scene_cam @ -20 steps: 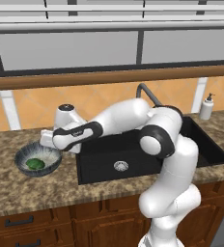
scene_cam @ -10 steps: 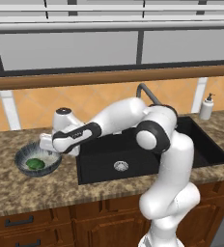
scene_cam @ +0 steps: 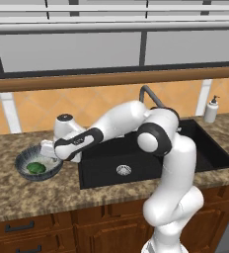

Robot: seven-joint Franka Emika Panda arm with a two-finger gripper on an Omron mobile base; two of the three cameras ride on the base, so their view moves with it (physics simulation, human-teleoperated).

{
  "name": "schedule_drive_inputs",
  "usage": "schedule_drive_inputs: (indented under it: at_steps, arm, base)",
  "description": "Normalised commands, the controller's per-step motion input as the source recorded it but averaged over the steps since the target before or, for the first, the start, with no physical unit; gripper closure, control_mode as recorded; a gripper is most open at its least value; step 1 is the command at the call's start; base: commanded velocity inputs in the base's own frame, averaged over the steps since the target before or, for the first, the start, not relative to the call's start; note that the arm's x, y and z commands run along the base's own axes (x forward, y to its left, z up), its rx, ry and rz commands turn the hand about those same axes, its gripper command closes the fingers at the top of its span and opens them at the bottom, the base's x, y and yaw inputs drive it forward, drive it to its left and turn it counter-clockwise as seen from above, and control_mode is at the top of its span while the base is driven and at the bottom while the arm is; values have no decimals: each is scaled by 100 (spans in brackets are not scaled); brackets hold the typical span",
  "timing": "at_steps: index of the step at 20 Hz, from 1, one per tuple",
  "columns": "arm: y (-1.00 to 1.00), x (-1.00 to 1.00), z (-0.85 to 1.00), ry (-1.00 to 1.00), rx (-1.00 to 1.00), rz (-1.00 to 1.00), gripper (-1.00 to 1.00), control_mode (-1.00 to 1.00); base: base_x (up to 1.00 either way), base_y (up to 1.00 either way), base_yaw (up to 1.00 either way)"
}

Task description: Pick the broccoli from the sink and place it in the bowl. Then pick the bowl and place it in the microwave. Then close the microwave door and press the start button.

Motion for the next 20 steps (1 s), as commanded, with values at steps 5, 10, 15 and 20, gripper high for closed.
schedule_drive_inputs:
  at_steps: [5, 10, 15, 20]
  arm:
    - [-17, -33, 3, -8, 5, 0, 100, -100]
    - [-53, -49, 57, -16, 5, -1, 100, -100]
    - [-69, -45, 100, -6, 8, -4, 100, -100]
    - [-81, -68, 73, 0, 5, -8, 100, -100]
  base:
    - [0, 0, 0]
    - [0, 0, 0]
    - [0, 0, 0]
    - [0, 0, 0]
